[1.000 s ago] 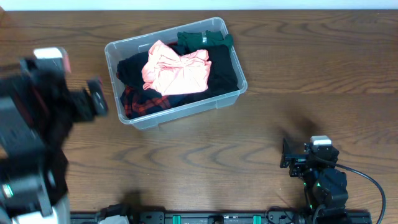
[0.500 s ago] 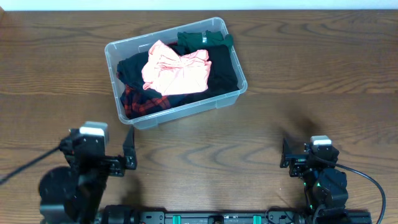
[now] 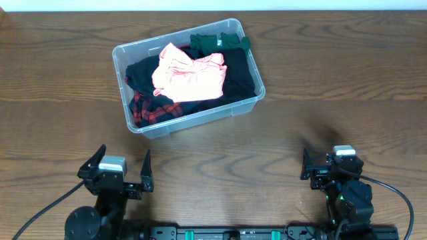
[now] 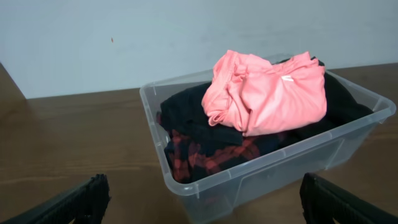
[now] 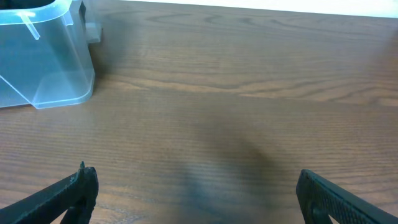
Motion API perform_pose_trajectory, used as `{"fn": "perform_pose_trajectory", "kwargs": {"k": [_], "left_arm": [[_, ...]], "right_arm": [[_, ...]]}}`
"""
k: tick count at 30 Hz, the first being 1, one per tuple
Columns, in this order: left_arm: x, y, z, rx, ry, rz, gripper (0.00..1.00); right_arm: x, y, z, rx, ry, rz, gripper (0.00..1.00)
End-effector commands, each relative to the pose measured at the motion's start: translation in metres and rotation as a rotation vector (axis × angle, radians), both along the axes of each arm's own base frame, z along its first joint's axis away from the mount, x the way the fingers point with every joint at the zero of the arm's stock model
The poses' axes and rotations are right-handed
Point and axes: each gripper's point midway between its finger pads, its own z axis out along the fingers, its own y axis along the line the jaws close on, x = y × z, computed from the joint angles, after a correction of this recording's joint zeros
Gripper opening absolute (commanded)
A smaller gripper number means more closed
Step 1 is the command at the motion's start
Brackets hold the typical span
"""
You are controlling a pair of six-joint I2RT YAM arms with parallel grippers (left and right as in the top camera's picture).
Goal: Pack container
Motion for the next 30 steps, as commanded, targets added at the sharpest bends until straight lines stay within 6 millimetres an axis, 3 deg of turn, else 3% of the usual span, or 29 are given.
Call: {"fn": "perform_pose_trajectory", "kwargs": {"k": [1, 20, 30], "left_arm": [[-0.001, 0.000, -0.002, 0.007, -0.019, 0.000, 0.98], [0.027, -0.001, -0.079, 0.010, 0.099, 0.000, 0.98], [0.031, -0.001, -0.121, 0.012, 0.182, 0.000, 0.98]], "right_arm": [[0.000, -0.002, -0.001, 0.002, 0.000, -0.012, 0.99], [0.000, -0.002, -0.001, 0.002, 0.000, -0.012, 0.99], [0.000, -0.002, -0.001, 0.002, 0.000, -0.012, 0.99]]}}
